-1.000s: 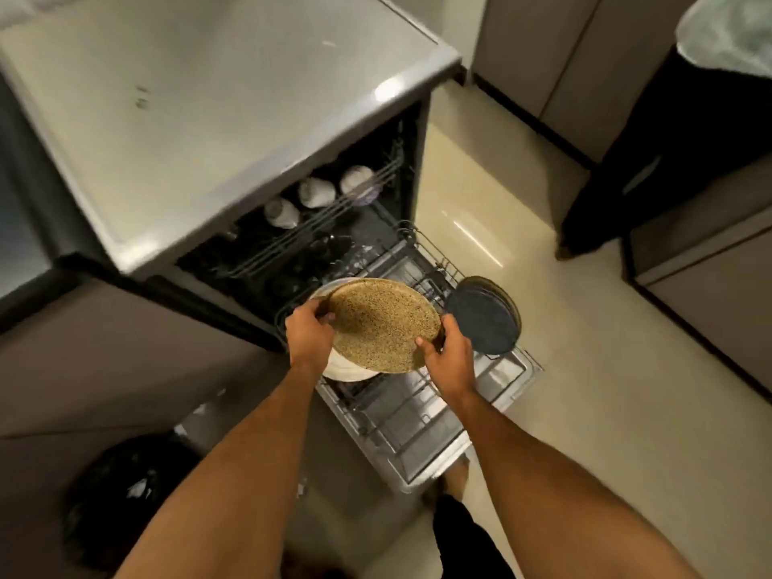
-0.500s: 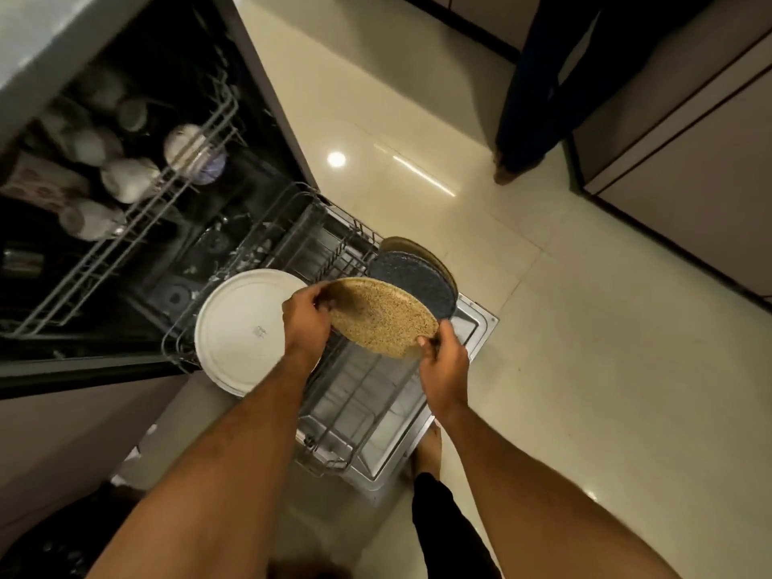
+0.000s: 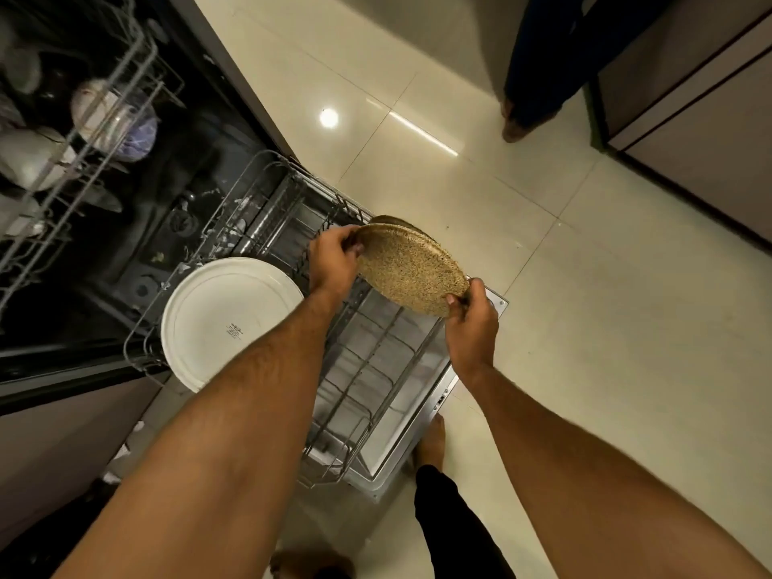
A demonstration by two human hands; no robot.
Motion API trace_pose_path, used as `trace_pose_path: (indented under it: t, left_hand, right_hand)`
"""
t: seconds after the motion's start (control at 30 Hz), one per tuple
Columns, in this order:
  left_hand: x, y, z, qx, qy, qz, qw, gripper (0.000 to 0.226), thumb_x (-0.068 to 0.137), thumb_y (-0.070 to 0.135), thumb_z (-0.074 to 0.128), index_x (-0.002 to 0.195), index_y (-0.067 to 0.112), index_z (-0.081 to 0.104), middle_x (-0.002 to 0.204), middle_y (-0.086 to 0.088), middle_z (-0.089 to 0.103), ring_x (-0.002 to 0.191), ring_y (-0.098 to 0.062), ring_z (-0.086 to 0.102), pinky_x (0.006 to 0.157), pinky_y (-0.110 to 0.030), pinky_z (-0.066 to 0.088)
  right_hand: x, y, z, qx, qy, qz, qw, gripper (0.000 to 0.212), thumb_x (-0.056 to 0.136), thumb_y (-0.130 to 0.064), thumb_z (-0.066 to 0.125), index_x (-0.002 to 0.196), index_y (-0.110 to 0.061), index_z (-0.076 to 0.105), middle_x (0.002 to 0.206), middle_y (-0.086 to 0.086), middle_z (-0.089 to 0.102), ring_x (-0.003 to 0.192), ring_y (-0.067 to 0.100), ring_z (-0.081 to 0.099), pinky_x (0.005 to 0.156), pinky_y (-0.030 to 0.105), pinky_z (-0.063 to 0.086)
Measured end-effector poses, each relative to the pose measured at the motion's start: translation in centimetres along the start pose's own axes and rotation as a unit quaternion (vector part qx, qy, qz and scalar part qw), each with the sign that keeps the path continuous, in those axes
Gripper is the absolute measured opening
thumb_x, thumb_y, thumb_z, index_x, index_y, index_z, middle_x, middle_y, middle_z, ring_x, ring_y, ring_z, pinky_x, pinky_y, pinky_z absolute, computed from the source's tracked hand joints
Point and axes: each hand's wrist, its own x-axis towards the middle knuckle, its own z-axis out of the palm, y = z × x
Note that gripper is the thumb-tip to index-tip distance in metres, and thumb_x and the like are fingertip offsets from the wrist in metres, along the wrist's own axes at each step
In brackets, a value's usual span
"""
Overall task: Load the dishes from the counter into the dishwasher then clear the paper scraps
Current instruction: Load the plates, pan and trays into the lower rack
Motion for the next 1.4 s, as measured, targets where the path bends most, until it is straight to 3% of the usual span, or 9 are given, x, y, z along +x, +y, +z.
trace_pose_path:
  t: [0.13,0.33,0.47,0.57,0.73,0.83,1.03,1.23,1.4]
  left_hand:
    - [0.8,-0.7,0.9,0.001,-0.011,-0.007,1.000,0.035,0.091,-0.003,0.065,0.123,0.011,0.068,0.117,-0.002,0.070,0.107,-0.012,0.063,0.099,-0.027,0.050]
    - [1.5,-1.7,1.4,0.004,-0.010,-0.016,1.000,0.037,0.092,-0.003,0.063,0.125,0.011,0.066,0.123,-0.003,0.069,0.114,-0.013,0.062,0.096,-0.019,0.044]
    - [1.9,-2.5,1.3,0.007,-0.002,-0.025,1.000,0.036,0.092,-0.004,0.063,0.124,0.011,0.067,0.121,-0.005,0.069,0.115,-0.016,0.063,0.103,-0.029,0.049]
    - [2.1,-3.3,1.2,0.027,-0.015,-0.040,0.999,0.037,0.092,-0.003,0.064,0.127,0.010,0.066,0.123,-0.006,0.069,0.118,-0.019,0.062,0.107,-0.039,0.049]
    - [1.4,-3.9,1.8,0.049,-0.033,-0.037,0.998,0.036,0.093,0.003,0.065,0.129,0.006,0.064,0.122,-0.006,0.067,0.109,-0.012,0.057,0.097,-0.019,0.041]
    - [1.2,-4.3,2.3,0.037,-0.037,-0.036,0.998,0.038,0.093,0.007,0.068,0.131,0.006,0.063,0.124,-0.009,0.068,0.115,-0.019,0.062,0.097,-0.021,0.044]
    - [0.8,-4.1,2.1,0.029,-0.029,-0.025,0.999,0.040,0.092,0.009,0.070,0.131,0.004,0.062,0.123,-0.012,0.069,0.113,-0.022,0.064,0.099,-0.027,0.049]
    - [-0.8,-3.9,0.9,0.016,-0.021,-0.015,1.000,0.041,0.094,0.010,0.068,0.133,0.003,0.060,0.126,-0.012,0.067,0.115,-0.021,0.064,0.095,-0.024,0.050]
    - [-3.9,-4.5,-1.6,0.037,-0.013,-0.004,0.999,0.033,0.095,0.015,0.066,0.128,0.012,0.063,0.124,-0.007,0.067,0.114,-0.022,0.063,0.093,-0.038,0.056]
  right_hand:
    - [0.1,0.3,0.5,0.013,-0.008,-0.008,1.000,0.015,0.098,-0.001,0.059,0.110,-0.008,0.056,0.096,0.004,0.065,0.088,0.016,0.061,0.064,0.007,0.042]
    - [-0.2,0.6,1.7,0.006,-0.024,0.005,1.000,0.018,0.100,-0.004,0.057,0.118,-0.005,0.055,0.108,0.007,0.064,0.100,0.012,0.057,0.071,-0.002,0.040]
    - [0.0,1.1,2.9,-0.004,-0.036,0.014,0.999,0.013,0.100,-0.008,0.059,0.112,-0.011,0.054,0.111,0.005,0.065,0.107,0.015,0.062,0.084,0.025,0.058]
    - [-0.2,1.7,3.7,-0.050,-0.061,0.036,0.996,0.012,0.099,-0.007,0.059,0.105,-0.016,0.052,0.105,0.007,0.066,0.104,0.023,0.064,0.083,0.038,0.060]
    - [-0.7,2.0,4.2,-0.101,-0.092,0.075,0.988,0.014,0.099,-0.005,0.057,0.112,-0.010,0.059,0.101,0.007,0.068,0.096,0.021,0.065,0.074,0.027,0.051]
    - [-0.4,1.8,4.3,-0.112,-0.090,0.079,0.987,0.019,0.099,-0.004,0.056,0.117,-0.011,0.060,0.105,0.006,0.068,0.095,0.019,0.063,0.075,0.025,0.048]
    - [-0.1,0.7,4.1,-0.144,-0.079,0.072,0.984,0.040,0.094,-0.005,0.062,0.133,-0.010,0.054,0.124,0.011,0.063,0.118,0.028,0.058,0.102,0.045,0.052]
    - [-0.8,-1.0,3.8,-0.165,-0.058,0.067,0.982,0.055,0.092,-0.007,0.066,0.144,-0.012,0.046,0.137,0.009,0.056,0.130,0.027,0.052,0.111,0.045,0.045]
    - [-2.9,-3.3,3.2,-0.204,-0.059,0.045,0.976,0.055,0.093,-0.010,0.066,0.144,-0.009,0.045,0.142,0.010,0.049,0.133,0.028,0.045,0.112,0.041,0.043]
